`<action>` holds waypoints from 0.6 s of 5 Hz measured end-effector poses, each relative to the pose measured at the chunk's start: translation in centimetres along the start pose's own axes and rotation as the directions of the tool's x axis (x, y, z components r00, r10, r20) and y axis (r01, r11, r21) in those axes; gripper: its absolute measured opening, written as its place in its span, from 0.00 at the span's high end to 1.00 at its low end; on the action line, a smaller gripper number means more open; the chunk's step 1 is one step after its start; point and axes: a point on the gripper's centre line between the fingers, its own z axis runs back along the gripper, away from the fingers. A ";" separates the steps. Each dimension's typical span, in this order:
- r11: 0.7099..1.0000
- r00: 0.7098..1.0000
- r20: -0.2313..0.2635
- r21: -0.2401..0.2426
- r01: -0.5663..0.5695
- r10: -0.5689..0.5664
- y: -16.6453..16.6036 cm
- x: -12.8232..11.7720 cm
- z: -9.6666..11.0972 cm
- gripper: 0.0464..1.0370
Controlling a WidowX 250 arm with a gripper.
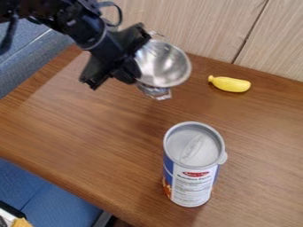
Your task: Move the silver pot to the upper left side of the table
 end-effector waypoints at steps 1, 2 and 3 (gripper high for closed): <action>0.996 0.996 0.042 0.047 -0.075 0.073 1.4 1.2 -1.0 0.98; 0.986 0.990 0.068 0.100 -0.132 0.126 2.7 1.6 -2.0 0.98; 0.974 0.983 0.084 0.145 -0.176 0.165 3.2 1.2 -3.1 0.98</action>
